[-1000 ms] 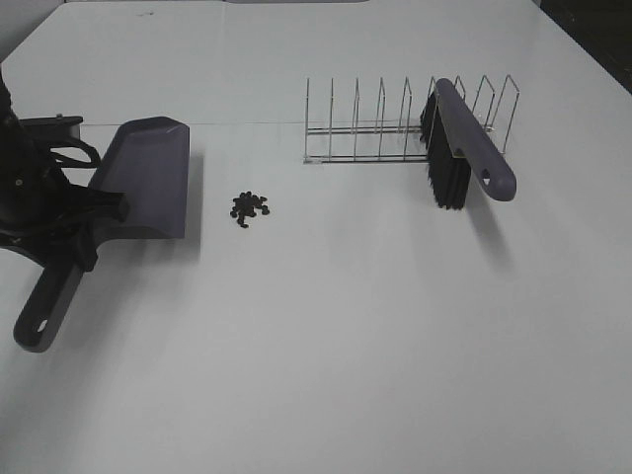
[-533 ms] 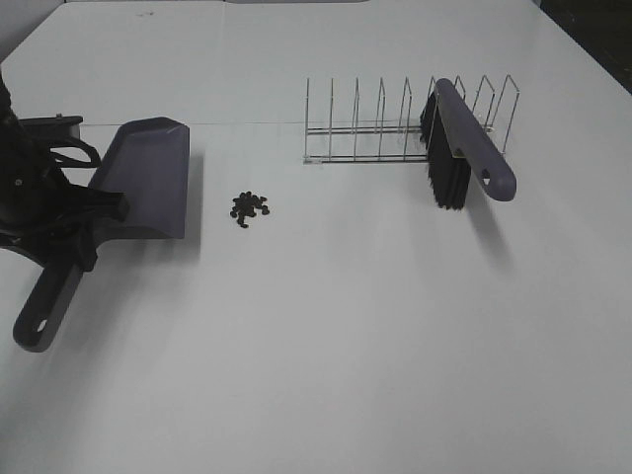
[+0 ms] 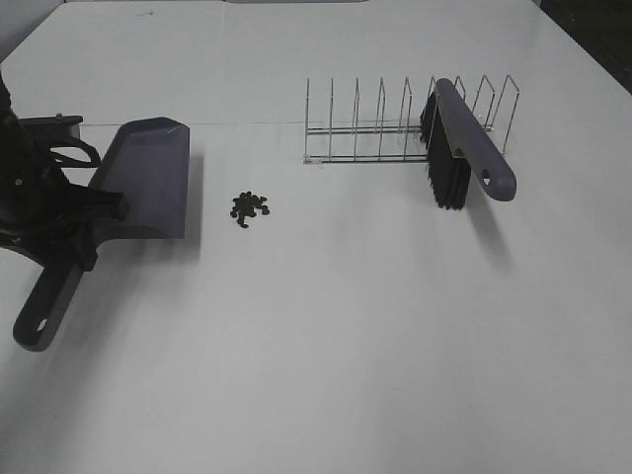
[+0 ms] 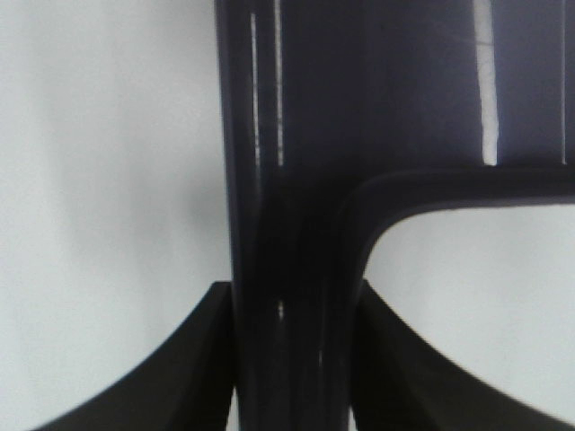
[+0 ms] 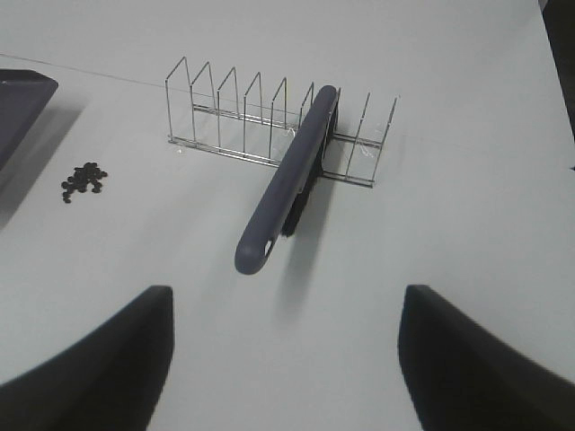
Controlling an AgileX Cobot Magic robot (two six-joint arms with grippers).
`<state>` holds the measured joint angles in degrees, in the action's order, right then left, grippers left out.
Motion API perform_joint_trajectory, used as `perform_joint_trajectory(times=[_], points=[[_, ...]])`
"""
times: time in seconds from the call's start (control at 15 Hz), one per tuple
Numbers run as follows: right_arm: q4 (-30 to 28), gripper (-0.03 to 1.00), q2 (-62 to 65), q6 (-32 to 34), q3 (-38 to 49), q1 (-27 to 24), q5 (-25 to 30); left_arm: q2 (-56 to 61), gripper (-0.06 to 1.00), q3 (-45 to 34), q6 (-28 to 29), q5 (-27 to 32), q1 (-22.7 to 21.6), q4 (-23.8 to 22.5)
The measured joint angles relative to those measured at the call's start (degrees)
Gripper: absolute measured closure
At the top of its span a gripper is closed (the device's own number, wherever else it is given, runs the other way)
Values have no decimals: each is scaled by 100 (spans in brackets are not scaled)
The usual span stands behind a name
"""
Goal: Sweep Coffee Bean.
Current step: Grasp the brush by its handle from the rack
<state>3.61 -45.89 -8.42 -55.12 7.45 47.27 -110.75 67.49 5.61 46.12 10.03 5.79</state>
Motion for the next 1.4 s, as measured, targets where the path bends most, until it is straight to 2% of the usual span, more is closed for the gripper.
perform_joint_trajectory(times=[0.13,0.27,0.4,0.87,0.93,1.13,1.4], points=[[-120,35,-1381,0,-1123,0,138,0,60,0,0,0,0,0],[-80,35,-2555,52,-2080,0,636,0,60,0,0,0,0,0],[-40,35,-3484,229,-2962,0,1134,0,60,0,0,0,0,0],[0,35,-6257,842,-5609,0,2137,0,60,0,0,-11,0,0],[0,35,-6984,911,-6343,0,2235,0,60,0,0,-17,0,0],[6,36,-7678,951,-6858,0,2235,0,60,0,0,-17,0,0],[-40,38,-8125,968,-6950,109,2246,0,60,0,0,-17,0,0]])
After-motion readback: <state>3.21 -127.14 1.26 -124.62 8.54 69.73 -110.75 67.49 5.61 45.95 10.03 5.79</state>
